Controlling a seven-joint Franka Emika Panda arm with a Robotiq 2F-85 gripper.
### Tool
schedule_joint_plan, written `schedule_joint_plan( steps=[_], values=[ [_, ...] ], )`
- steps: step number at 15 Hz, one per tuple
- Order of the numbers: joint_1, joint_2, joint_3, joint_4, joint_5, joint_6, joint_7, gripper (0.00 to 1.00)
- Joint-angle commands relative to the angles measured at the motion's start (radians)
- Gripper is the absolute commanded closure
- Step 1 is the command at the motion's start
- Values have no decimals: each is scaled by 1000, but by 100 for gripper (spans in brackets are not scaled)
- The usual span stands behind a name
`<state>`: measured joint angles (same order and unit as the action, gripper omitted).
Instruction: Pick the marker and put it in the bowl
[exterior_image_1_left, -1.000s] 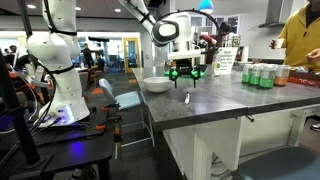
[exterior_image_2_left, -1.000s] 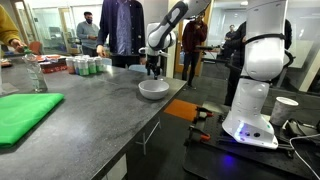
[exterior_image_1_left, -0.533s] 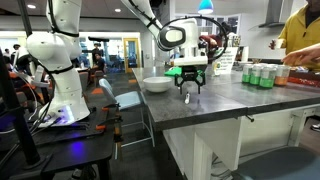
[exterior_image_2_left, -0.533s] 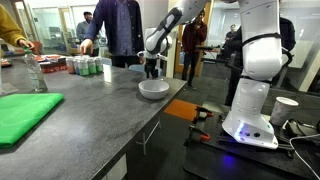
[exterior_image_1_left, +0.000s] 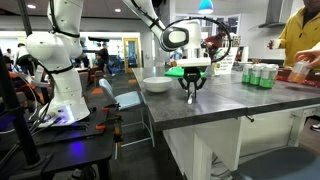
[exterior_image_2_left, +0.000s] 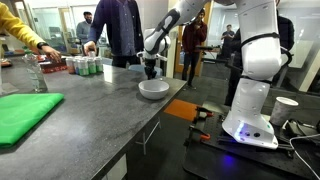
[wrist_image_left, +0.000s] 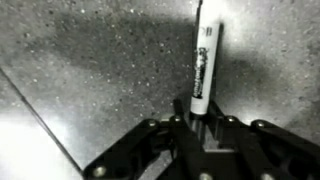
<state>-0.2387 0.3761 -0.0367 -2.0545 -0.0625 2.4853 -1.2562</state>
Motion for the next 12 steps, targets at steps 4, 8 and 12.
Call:
schedule_joint_plan(
  steps=[4, 8, 12],
  values=[
    [-13, -32, 13, -3, 6, -35, 8, 95],
    [17, -117, 14, -48, -3, -62, 65, 95],
    [44, -236, 36, -112, 51, -120, 70, 95]
  ],
)
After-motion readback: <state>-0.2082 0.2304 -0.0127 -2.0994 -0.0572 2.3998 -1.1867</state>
